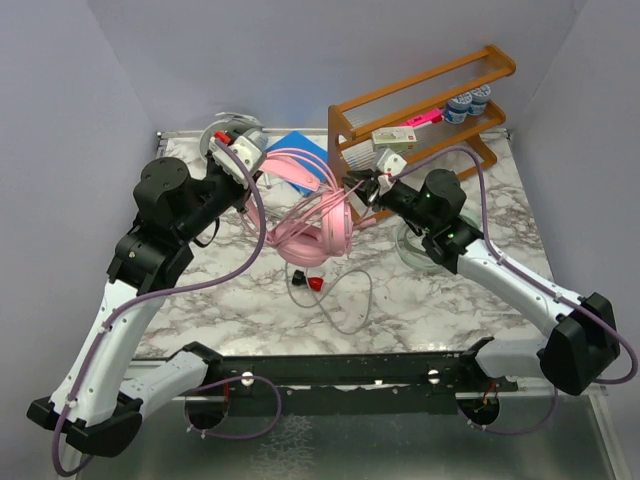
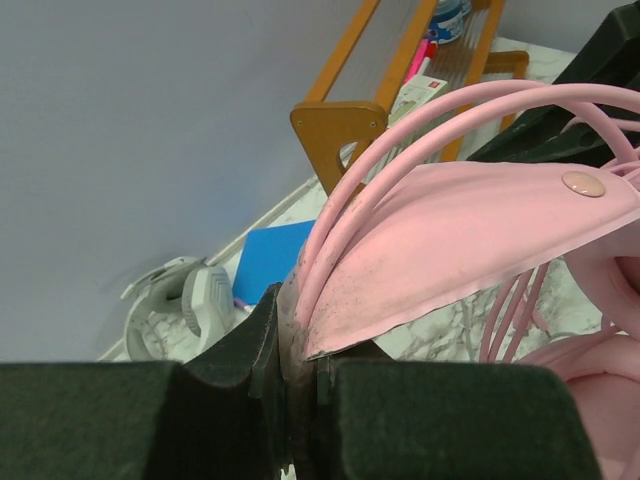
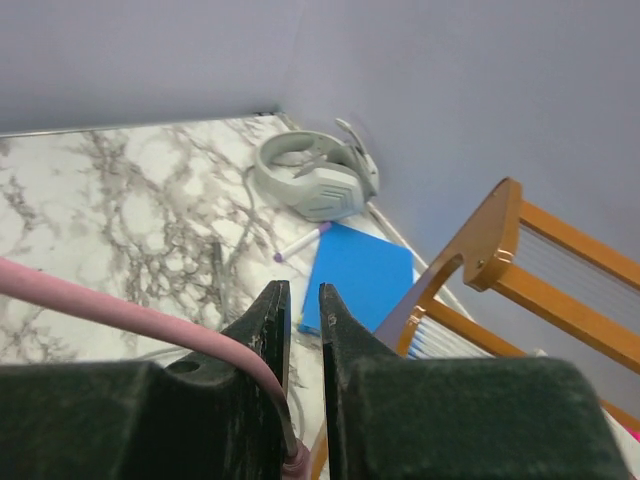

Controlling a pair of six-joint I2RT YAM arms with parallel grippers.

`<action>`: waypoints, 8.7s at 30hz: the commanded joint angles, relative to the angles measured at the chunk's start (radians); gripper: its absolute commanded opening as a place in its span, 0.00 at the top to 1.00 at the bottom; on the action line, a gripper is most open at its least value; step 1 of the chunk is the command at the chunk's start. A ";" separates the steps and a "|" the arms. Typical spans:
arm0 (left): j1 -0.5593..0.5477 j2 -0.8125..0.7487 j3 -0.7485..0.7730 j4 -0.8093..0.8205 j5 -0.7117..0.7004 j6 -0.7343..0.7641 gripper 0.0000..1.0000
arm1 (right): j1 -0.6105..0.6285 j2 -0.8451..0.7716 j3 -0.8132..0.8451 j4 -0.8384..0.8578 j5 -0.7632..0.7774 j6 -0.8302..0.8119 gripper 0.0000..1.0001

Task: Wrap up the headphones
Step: Wrap the headphones cable around the headphones, then place the headphones at the center of the board.

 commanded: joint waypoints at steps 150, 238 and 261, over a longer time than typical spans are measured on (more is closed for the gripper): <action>-0.271 0.264 -0.247 0.618 -1.151 -0.684 1.00 | 0.247 -0.041 0.057 -0.536 -0.144 0.862 0.99; -0.648 1.193 0.036 0.621 -0.320 -1.028 0.59 | -0.198 -0.314 -0.322 -1.051 0.586 1.211 1.00; -0.594 0.913 -0.117 0.550 -0.376 -1.012 0.12 | -0.211 -0.275 -0.293 -1.067 0.682 1.212 0.91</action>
